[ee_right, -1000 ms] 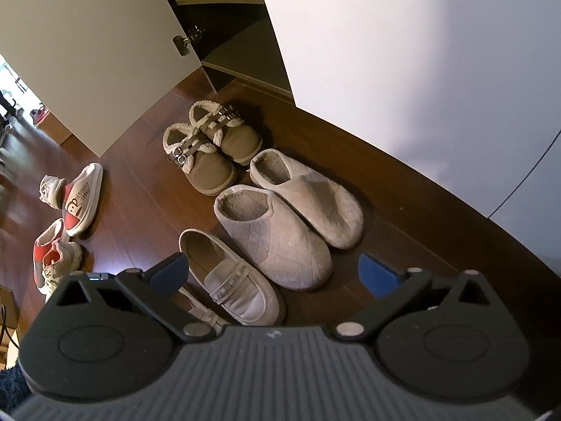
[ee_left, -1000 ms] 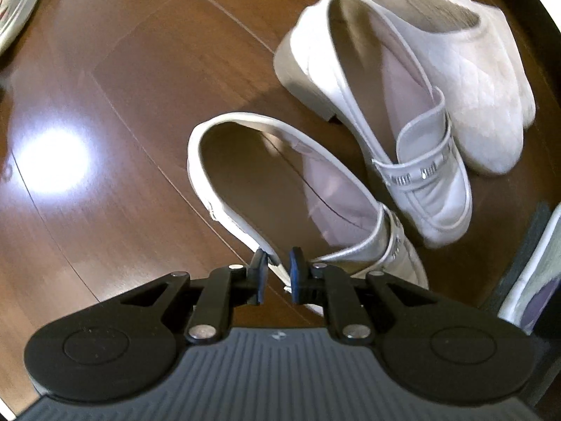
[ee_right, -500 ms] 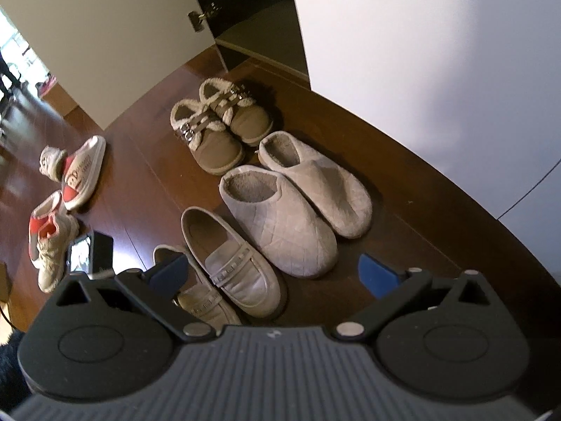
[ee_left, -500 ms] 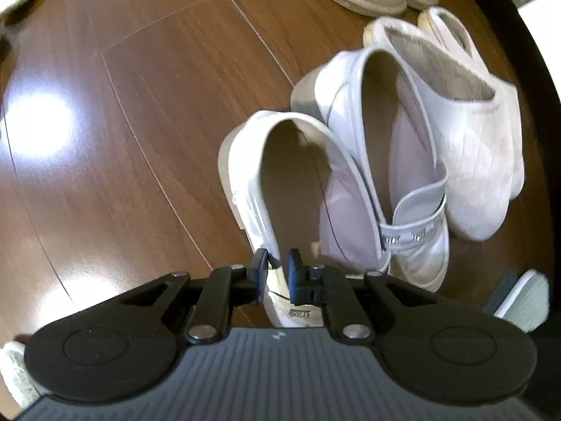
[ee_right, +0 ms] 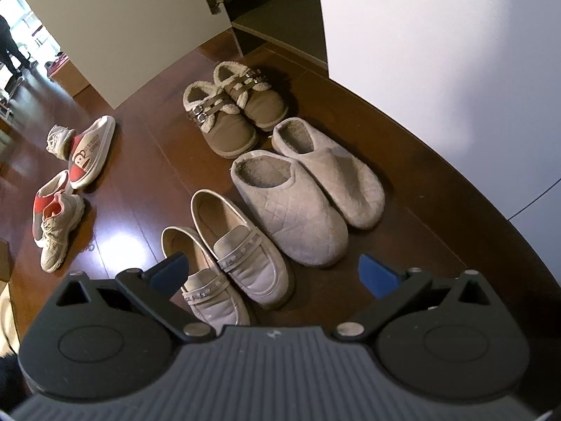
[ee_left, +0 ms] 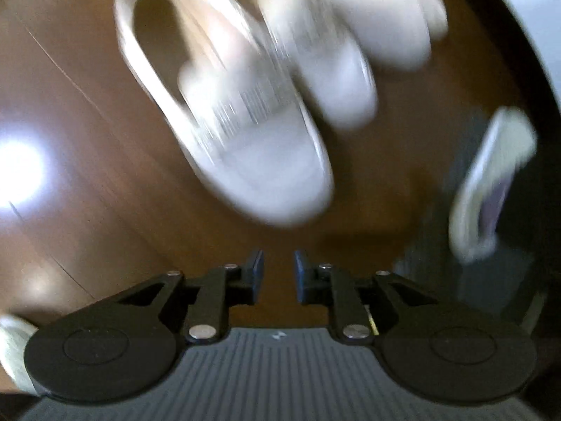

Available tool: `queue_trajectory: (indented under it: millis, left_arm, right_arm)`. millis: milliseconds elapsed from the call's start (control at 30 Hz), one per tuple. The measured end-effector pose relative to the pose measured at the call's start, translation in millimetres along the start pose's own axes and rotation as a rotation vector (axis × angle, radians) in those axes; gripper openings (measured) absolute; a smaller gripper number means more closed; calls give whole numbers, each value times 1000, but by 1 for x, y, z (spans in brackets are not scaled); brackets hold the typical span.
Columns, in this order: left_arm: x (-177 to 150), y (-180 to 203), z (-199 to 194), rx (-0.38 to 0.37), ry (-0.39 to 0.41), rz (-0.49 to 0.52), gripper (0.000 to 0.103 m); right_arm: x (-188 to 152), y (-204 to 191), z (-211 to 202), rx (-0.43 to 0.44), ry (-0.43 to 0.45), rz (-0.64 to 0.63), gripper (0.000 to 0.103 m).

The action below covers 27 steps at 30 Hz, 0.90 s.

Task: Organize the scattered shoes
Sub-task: 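Open the left gripper and withdraw it from the cream loafers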

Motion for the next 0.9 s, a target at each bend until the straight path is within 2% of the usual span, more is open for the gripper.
queue_trajectory:
  millis: [100, 267, 400, 567, 900]
  left_arm:
    - [-2, 13, 27, -13, -23, -34, 22]
    - [21, 25, 34, -72, 56, -152, 22]
    - [37, 24, 29, -43, 132, -181, 22]
    - [45, 13, 30, -95, 105, -263, 20]
    - [61, 11, 27, -109, 99, -285, 20]
  right_arm:
    - [-2, -2, -1, 2, 5, -5, 103]
    - [-5, -2, -2, -1, 4, -9, 103]
    - [-6, -3, -3, -5, 6, -19, 103]
    - [-7, 1, -2, -31, 9, -24, 103]
    - [-12, 3, 4, -70, -4, -50, 103]
Point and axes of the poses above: each gripper's, at about its wrist camera, not at the fingertips, and z roughly the way its jaws point, y to its right, x to its top, the point moved 4 cm from there along z, roughly the way its jaws point, and after that the axes turned 5 degrees about x, right-handed, at the moved point
